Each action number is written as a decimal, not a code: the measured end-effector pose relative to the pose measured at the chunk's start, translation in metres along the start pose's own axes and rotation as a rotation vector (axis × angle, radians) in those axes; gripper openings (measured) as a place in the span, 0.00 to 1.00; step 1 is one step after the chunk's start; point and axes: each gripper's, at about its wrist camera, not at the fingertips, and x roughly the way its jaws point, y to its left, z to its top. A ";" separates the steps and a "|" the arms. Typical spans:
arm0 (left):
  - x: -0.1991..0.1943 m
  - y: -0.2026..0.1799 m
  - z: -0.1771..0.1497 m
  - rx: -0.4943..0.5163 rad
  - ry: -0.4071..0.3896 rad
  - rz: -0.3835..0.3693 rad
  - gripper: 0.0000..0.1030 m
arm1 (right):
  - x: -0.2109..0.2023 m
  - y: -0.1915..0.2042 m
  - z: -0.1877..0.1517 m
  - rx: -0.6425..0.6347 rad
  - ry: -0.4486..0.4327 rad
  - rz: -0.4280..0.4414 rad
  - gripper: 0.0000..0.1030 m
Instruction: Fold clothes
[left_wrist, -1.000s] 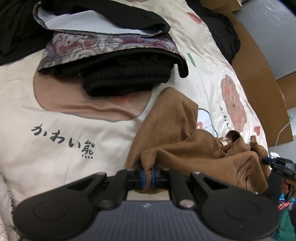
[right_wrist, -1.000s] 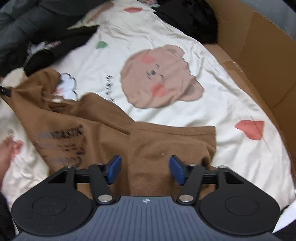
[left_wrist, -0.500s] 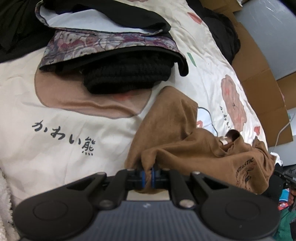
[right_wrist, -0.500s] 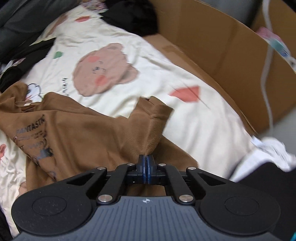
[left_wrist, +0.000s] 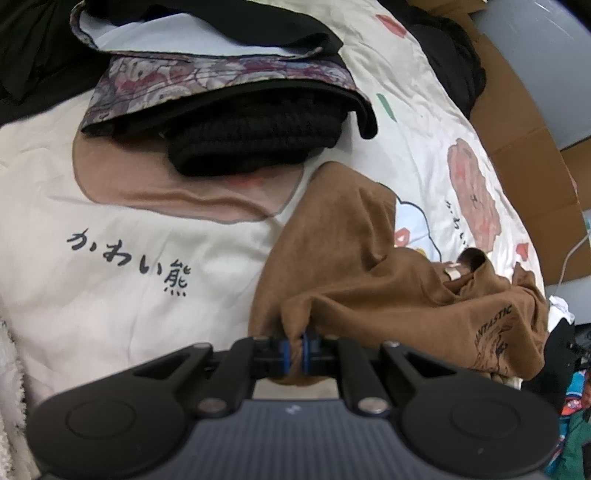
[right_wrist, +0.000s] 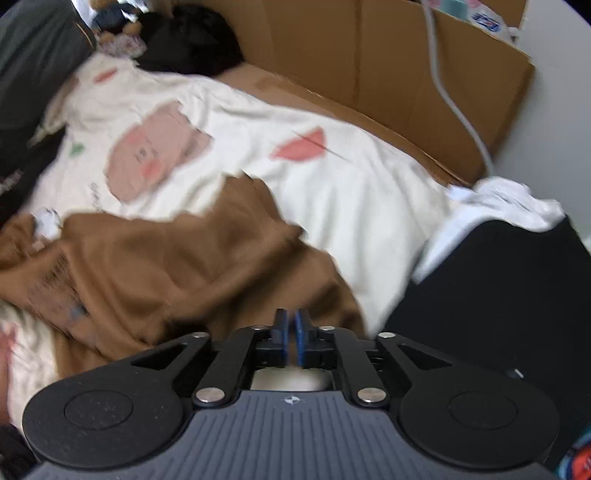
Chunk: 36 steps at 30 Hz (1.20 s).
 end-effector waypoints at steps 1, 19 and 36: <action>-0.001 0.000 0.000 0.000 -0.001 -0.001 0.07 | 0.004 0.002 0.003 0.007 -0.002 0.010 0.42; 0.000 0.002 -0.001 0.001 0.004 -0.017 0.07 | 0.071 0.033 0.022 0.086 0.114 0.006 0.08; -0.005 -0.012 -0.003 0.033 0.012 -0.039 0.07 | -0.006 -0.027 -0.016 0.159 0.050 -0.021 0.05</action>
